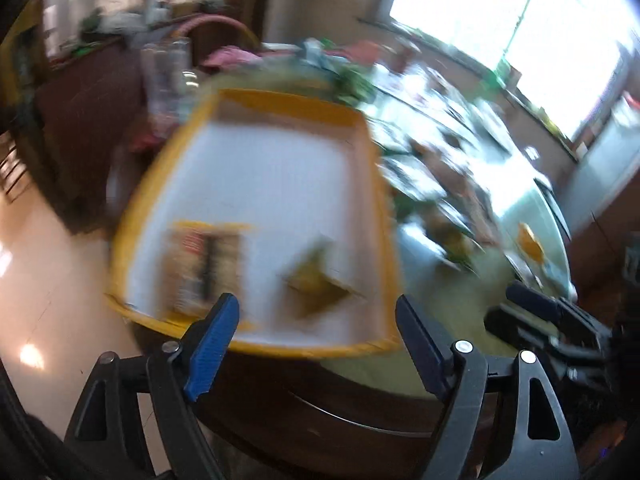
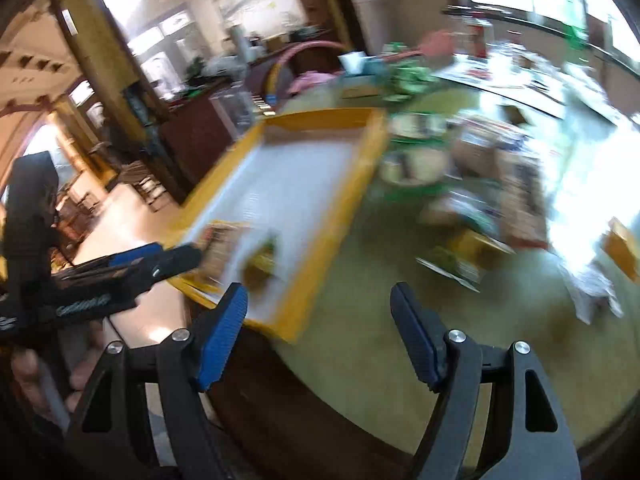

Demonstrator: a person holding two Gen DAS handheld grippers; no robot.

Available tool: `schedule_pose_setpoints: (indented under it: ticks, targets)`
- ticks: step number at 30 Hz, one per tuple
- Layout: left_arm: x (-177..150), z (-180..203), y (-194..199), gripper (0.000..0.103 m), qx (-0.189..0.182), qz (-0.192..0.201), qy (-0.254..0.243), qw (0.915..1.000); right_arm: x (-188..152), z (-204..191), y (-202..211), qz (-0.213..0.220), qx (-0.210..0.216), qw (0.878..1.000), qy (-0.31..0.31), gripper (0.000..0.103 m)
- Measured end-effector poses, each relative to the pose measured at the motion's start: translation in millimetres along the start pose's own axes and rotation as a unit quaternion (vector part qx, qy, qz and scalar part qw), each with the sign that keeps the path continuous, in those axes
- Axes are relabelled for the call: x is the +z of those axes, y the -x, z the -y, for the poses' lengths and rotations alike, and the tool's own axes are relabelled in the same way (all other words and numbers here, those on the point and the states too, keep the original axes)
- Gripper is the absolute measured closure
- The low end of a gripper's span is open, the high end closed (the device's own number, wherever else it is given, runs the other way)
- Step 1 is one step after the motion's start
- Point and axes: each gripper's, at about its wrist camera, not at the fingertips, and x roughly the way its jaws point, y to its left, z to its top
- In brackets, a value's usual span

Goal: Organize snacks
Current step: 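Grasp a yellow-green chip bag with the left tool while the right grasps the white sachet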

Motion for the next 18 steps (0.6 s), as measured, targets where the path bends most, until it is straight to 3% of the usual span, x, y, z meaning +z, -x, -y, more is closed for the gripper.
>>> schedule_pose_setpoints:
  ticks: [3, 6, 11, 18]
  targets:
    - [-8.5, 45.7, 1.7, 0.022, 0.001, 0.015, -0.068, 0.9976, -15.2, 39.9, 24.8, 0.001, -0.003, 0.999, -0.033, 0.028]
    - [-13.3, 75.3, -7.1, 0.022, -0.016, -0.012, -0.105, 0.9943, -29.5, 78.3, 45.5, 0.004, -0.022, 0.997, -0.075, 0.023]
    - [-12.8, 103.3, -14.1, 0.023, -0.029, -0.043, -0.125, 0.9908, -49.9, 119.5, 71.8, 0.007, -0.036, 0.991, -0.130, 0.023]
    - [1.1, 117.0, -10.1, 0.023, -0.004, -0.036, -0.126, 0.9914, -45.7, 145.8, 96.9, 0.019, -0.041, 0.986, -0.162, 0.023]
